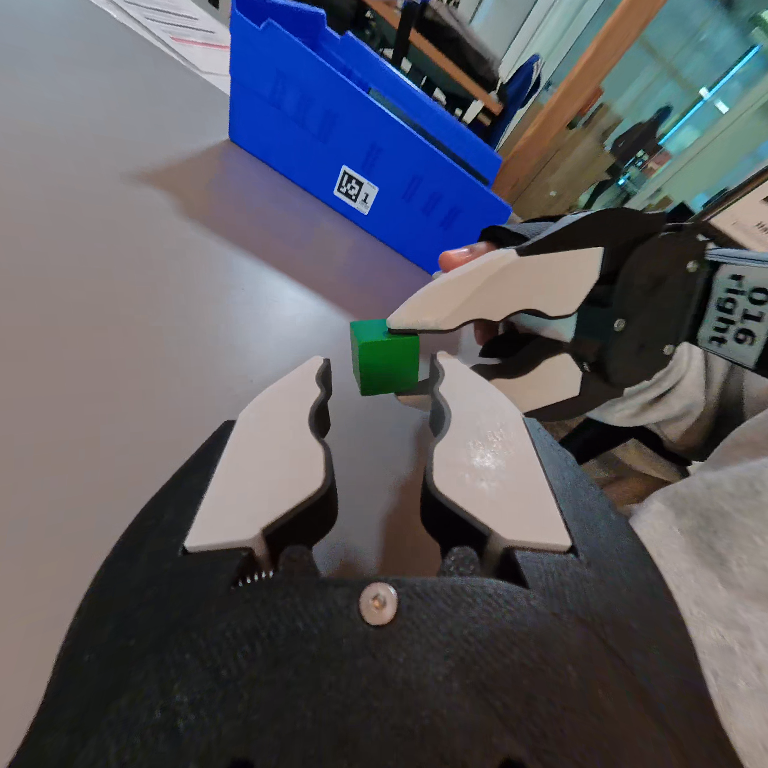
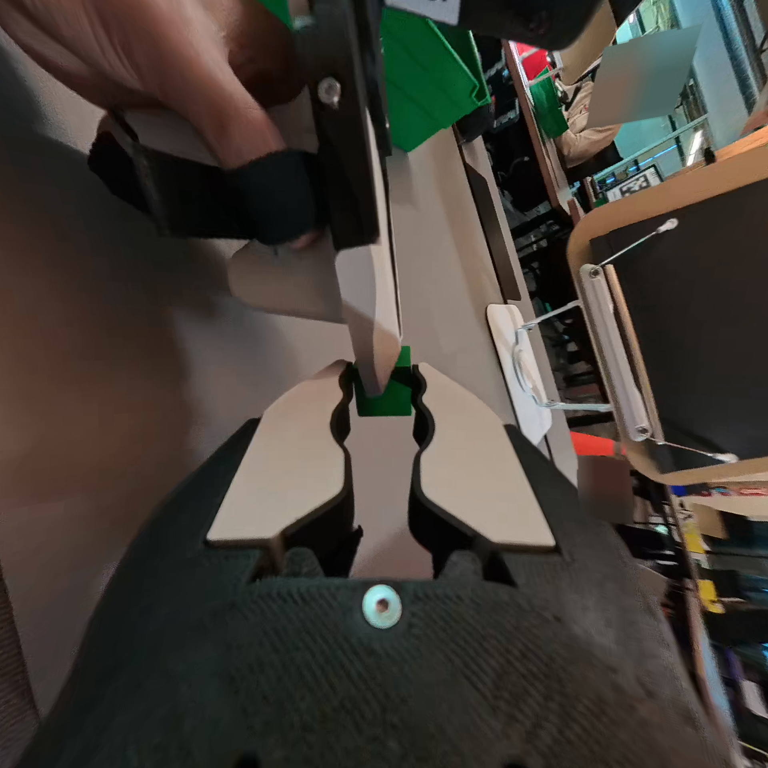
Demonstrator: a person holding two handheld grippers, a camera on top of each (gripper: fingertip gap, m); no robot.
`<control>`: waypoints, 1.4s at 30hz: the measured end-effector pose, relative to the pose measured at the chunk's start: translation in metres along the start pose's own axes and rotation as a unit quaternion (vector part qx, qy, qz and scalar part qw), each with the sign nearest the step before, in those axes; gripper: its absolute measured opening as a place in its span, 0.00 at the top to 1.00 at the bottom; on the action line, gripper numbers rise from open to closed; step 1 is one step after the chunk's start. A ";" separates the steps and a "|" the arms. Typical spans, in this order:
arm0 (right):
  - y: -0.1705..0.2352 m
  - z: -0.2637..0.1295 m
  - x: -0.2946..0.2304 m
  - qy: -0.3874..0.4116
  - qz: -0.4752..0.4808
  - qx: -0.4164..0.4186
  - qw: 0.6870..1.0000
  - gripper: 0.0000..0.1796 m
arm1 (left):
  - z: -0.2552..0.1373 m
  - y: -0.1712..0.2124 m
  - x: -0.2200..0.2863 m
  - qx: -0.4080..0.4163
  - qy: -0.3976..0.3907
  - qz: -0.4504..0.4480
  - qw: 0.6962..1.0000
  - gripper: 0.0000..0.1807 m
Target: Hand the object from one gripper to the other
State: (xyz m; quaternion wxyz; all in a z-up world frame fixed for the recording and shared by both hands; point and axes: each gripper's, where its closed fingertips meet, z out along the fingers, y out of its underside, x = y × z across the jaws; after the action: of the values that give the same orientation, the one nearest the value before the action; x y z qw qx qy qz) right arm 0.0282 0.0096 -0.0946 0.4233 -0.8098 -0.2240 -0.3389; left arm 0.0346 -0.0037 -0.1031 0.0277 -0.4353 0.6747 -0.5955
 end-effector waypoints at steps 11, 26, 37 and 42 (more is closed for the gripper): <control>0.004 0.005 0.009 0.039 -0.005 0.008 0.999 0.73 | -0.005 -0.004 -0.002 0.010 0.009 -0.023 1.000 0.83; -0.018 -0.030 0.044 -0.250 0.549 0.302 0.738 0.77 | -0.024 -0.025 0.033 0.085 0.190 -0.020 0.978 0.84; -0.034 -0.030 0.021 -0.310 0.536 0.279 0.734 0.85 | -0.023 -0.023 0.046 0.084 0.219 0.001 0.972 0.84; -0.028 -0.031 0.033 -0.293 0.562 0.289 0.717 0.85 | -0.021 -0.027 0.036 0.110 0.189 -0.006 0.976 0.78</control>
State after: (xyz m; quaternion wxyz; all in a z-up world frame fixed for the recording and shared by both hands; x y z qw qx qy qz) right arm 0.0210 0.0017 -0.0421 0.6627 -0.6834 0.0725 0.2974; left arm 0.0156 -0.0068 -0.0576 -0.0562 -0.3130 0.5958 -0.7375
